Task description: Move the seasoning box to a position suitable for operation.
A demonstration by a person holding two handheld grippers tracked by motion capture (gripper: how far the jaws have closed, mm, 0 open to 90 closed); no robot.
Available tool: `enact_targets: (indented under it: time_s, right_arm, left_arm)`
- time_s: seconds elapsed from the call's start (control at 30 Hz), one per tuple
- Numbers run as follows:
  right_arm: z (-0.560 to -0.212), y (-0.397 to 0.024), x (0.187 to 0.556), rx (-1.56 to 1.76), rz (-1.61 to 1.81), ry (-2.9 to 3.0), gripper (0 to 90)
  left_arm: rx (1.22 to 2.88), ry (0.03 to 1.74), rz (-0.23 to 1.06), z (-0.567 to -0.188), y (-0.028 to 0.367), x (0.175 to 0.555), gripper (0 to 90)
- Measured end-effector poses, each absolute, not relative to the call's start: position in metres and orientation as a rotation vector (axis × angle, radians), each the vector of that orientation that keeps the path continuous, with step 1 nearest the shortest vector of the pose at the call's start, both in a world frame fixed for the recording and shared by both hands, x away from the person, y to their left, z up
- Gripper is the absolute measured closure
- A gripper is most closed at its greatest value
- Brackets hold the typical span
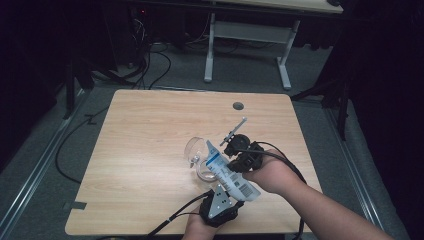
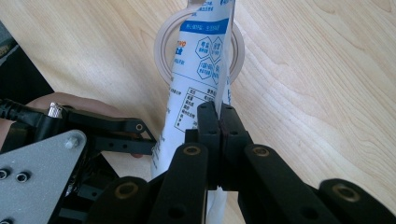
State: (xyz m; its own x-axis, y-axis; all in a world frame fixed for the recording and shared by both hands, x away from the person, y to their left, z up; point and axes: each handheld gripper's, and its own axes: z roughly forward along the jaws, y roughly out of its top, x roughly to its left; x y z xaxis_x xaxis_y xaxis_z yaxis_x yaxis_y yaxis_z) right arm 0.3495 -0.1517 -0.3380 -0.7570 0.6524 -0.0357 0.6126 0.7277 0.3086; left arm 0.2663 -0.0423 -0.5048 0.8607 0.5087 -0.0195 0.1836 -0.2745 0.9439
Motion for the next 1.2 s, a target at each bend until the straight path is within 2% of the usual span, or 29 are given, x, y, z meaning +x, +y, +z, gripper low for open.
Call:
enact_targets:
  time_s: [0.87,1.1,1.2]
  right_arm:
    - [-0.3355,-0.1504,0.3496,1.015,0.400,2.767,90.0]
    - [-0.3353,-0.1494,0.3504,1.014,0.402,2.764,90.0]
    - [-0.3347,-0.1490,0.3505,1.015,0.406,2.764,90.0]
  left_arm:
    - [1.834,0.488,0.320,-0.5023,-0.0443,0.2641,56.4]
    - [1.833,0.481,0.326,-0.5018,-0.0442,0.2644,56.3]
    - [1.834,0.482,0.335,-0.5001,-0.0435,0.2647,58.9]
